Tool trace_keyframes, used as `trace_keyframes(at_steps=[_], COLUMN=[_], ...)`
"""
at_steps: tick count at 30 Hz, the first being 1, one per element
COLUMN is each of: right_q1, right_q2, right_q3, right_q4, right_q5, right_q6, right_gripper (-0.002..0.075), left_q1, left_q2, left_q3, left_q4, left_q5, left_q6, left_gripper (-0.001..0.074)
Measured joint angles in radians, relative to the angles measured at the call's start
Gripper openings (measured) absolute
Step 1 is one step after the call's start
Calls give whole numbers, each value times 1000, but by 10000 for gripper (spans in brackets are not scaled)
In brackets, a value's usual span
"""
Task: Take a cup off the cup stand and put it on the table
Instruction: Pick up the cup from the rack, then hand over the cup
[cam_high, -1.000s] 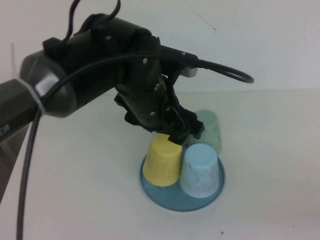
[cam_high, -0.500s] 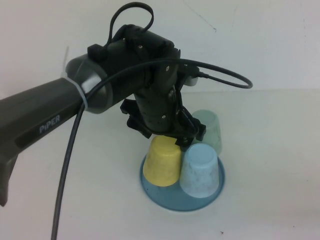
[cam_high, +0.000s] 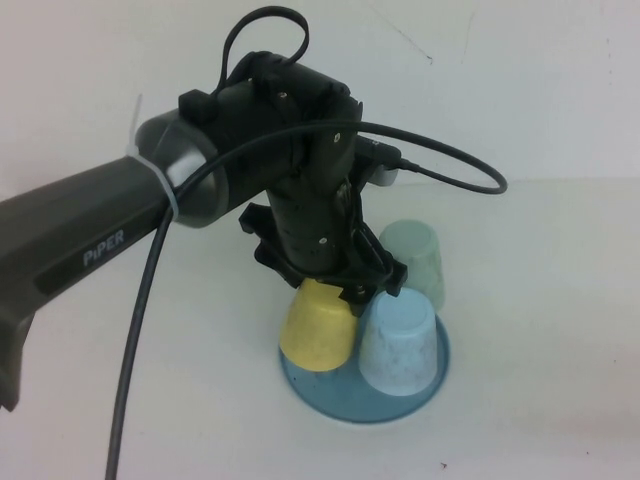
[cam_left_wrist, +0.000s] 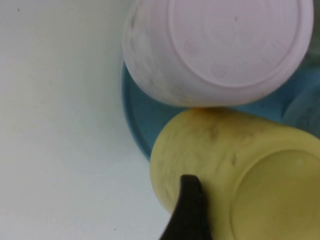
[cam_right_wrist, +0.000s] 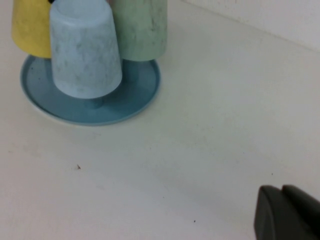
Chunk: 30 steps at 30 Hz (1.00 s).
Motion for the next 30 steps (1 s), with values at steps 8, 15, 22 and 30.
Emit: trace_keyframes(at_steps=[8, 15, 22, 30], right_q1=[0, 0, 0, 0], right_q2=[0, 0, 0, 0], right_q3=[0, 0, -49, -153], right_q4=[0, 88, 607, 1018], right_q5=[0, -7, 77, 158], right_q6=[-4, -108, -473, -671], right_gripper=[-3, -3, -3, 46], left_q1=[0, 0, 0, 0], left_q2=[-2, -62, -161, -230], left_q3=[-16, -138, -282, -411], left_q4=[-1, -27, -212, -582], left_q5=[86, 107, 120, 100], left_q6=[23, 25, 84, 223], left_gripper=[522, 522, 520, 520])
